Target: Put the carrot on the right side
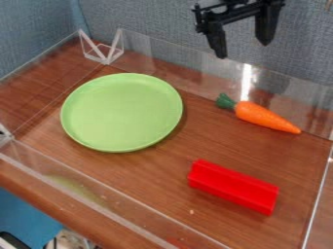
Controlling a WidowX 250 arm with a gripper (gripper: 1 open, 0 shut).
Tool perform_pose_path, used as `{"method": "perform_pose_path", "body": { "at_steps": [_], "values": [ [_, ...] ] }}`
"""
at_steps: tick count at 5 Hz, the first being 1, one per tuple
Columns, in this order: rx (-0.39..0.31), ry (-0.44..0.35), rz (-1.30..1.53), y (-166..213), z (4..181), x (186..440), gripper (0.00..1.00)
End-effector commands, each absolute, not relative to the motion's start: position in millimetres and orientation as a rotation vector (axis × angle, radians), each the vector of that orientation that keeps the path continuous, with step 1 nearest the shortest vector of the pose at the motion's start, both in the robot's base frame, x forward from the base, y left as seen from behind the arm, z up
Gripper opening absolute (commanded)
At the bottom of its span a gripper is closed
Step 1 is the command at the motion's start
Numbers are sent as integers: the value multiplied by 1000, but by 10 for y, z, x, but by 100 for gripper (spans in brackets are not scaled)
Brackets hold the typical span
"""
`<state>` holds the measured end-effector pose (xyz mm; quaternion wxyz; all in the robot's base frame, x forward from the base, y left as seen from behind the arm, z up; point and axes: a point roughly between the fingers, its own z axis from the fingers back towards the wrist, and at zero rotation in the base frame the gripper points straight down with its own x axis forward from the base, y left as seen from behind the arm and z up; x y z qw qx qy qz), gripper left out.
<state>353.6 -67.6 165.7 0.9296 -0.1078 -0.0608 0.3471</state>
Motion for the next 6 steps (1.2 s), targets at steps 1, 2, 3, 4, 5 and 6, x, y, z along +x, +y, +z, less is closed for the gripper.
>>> {"method": "perform_pose_path", "body": {
  "at_steps": [1, 2, 3, 4, 5, 6],
  "values": [
    [-232, -189, 695, -782, 1848, 3572, 100],
    [-210, -191, 741, -792, 1791, 3594, 100],
    [-189, -195, 797, -767, 1730, 3614, 100],
    [-169, -195, 849, -760, 1680, 3613, 100],
    [-154, -188, 850, -828, 1620, 3583, 100],
    [-137, -180, 862, -857, 1547, 3555, 100]
  ]
}}
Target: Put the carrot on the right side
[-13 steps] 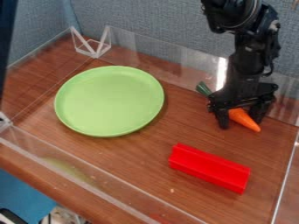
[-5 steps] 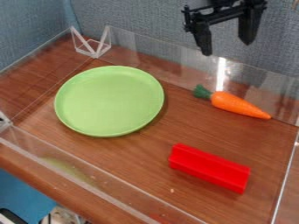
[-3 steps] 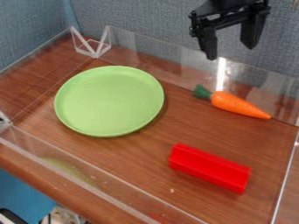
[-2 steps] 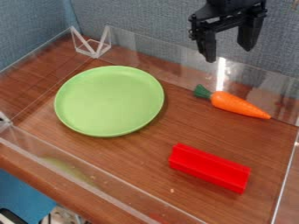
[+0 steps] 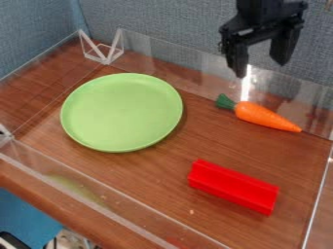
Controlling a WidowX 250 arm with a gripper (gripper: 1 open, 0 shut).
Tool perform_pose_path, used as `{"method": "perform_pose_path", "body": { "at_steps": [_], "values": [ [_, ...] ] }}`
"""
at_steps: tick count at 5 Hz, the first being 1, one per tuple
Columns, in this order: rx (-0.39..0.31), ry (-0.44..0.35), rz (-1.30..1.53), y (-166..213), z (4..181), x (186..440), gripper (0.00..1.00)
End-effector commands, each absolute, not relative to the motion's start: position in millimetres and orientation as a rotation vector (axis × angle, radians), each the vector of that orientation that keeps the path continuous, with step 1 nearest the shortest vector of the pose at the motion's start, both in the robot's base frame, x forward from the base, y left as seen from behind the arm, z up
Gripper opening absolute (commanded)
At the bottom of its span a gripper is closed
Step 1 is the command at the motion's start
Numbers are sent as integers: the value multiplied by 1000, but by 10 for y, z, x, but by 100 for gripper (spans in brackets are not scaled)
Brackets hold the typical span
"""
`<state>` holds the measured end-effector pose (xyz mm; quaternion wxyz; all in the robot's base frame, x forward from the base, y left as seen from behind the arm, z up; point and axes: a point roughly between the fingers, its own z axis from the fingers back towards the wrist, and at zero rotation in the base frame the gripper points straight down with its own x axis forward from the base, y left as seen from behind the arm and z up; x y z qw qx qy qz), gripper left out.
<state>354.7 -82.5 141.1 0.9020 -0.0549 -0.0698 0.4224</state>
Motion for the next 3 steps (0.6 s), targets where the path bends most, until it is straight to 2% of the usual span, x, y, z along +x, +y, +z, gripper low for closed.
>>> {"method": "perform_pose_path", "body": {
  "at_steps": [1, 2, 3],
  "values": [
    [-114, -175, 910, -842, 1436, 3496, 100],
    [-95, -186, 950, -818, 1444, 3437, 100],
    [-99, -201, 979, -811, 1545, 3383, 100]
  ]
}}
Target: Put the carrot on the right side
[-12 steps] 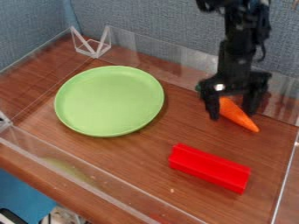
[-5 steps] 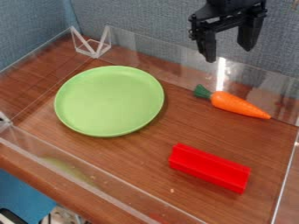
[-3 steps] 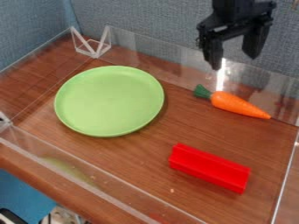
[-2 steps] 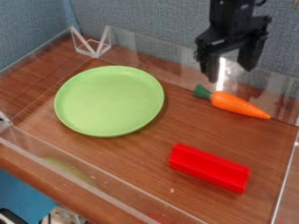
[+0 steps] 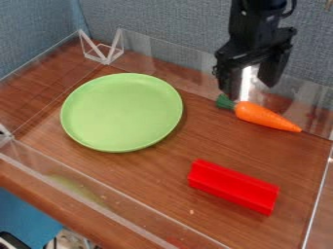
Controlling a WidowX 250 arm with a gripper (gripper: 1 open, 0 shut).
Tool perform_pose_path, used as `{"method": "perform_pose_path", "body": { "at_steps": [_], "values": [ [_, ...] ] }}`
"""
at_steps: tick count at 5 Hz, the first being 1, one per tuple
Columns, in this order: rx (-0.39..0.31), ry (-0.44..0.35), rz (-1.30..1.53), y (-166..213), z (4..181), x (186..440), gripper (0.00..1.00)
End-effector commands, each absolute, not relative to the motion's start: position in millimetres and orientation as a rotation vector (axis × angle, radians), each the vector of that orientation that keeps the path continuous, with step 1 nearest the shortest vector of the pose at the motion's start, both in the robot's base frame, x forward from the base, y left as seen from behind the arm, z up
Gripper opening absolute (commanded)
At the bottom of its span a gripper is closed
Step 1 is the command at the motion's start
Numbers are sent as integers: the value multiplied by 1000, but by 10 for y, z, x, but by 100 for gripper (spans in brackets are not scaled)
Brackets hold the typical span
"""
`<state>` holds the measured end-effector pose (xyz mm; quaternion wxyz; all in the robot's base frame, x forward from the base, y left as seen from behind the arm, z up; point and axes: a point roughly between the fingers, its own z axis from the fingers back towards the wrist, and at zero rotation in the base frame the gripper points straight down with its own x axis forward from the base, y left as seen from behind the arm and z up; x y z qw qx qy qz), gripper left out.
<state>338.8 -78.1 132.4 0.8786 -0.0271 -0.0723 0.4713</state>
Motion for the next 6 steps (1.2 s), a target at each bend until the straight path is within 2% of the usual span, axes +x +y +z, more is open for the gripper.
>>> {"method": "perform_pose_path", "body": {
  "at_steps": [1, 3, 5, 6],
  "values": [
    [-122, -210, 967, -778, 1677, 3412, 100],
    [-108, -225, 957, -666, 1634, 3452, 100],
    [-75, -221, 942, -887, 1602, 3702, 100],
    [-50, -212, 897, -884, 1400, 3669, 100]
  ]
}}
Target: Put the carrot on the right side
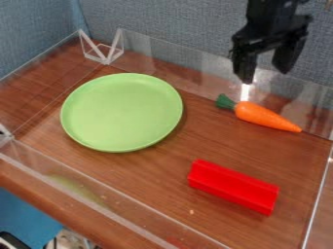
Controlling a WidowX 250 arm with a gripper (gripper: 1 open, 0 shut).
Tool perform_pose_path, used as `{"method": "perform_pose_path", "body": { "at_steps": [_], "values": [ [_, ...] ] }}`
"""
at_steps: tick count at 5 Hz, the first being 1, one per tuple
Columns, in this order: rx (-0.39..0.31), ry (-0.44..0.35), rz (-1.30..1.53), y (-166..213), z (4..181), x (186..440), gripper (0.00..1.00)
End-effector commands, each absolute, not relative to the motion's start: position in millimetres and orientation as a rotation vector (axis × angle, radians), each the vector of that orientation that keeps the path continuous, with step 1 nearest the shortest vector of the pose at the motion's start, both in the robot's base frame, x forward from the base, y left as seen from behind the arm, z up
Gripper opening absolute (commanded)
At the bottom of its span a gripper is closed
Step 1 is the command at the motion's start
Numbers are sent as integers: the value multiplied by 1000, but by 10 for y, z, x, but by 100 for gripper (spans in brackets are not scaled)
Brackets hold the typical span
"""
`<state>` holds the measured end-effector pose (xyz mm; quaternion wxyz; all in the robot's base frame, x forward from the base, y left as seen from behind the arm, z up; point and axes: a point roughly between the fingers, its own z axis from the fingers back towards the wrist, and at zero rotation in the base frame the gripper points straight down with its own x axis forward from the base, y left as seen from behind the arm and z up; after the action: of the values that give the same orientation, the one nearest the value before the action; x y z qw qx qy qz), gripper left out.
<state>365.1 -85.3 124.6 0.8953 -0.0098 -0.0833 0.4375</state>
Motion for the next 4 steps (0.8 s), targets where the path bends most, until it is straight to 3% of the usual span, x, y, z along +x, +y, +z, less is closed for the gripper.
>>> {"method": "perform_pose_path", "body": {
  "at_steps": [1, 2, 3, 4],
  "values": [
    [-30, -216, 849, -815, 1240, 3639, 100],
    [-30, -213, 816, -750, 1194, 3650, 100],
    [-34, -215, 856, -759, 1246, 3765, 0],
    [-36, -214, 888, -805, 1337, 3825, 100]
  ]
}}
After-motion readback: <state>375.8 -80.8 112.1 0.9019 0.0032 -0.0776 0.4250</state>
